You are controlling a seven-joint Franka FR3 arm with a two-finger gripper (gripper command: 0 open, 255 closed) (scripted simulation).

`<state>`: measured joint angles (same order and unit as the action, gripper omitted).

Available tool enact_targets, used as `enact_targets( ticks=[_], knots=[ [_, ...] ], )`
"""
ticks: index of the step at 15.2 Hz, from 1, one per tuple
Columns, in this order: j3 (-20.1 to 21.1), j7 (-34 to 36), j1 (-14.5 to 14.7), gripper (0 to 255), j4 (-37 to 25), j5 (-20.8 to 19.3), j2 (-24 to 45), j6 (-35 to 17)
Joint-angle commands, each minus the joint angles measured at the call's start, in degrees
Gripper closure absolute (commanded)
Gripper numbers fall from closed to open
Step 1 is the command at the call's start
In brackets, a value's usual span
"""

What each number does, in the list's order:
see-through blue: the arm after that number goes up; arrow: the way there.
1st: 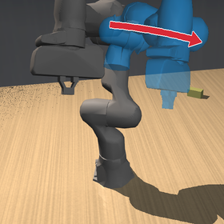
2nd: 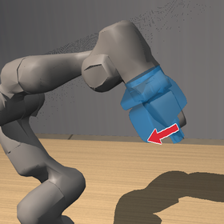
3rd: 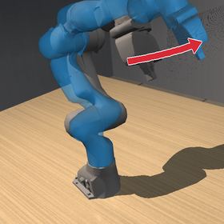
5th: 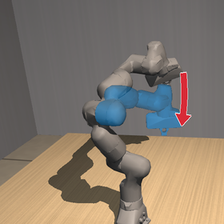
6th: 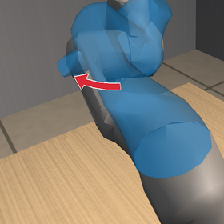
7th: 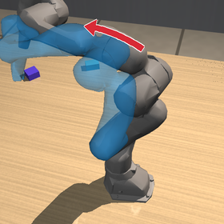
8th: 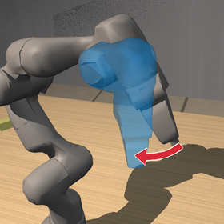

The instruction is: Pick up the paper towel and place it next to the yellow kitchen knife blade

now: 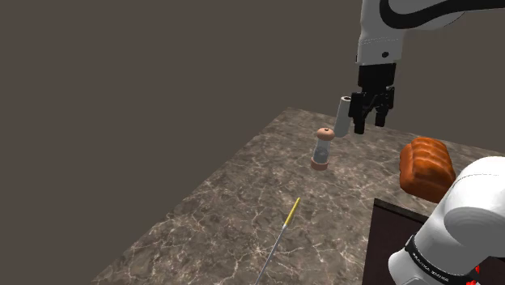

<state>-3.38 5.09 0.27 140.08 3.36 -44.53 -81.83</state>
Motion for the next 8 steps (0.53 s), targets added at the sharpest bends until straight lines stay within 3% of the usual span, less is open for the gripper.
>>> enact_targets(
  ticks=[1, 8],
  knots=[
    [0.0, 0.0, 0.0, 0, 0.0, 0.0, 0.0, 0.0],
    [-7.5, -9.6, -2.1, 0, -4.6, -6.3, 10.0, -5.3]
  ],
)
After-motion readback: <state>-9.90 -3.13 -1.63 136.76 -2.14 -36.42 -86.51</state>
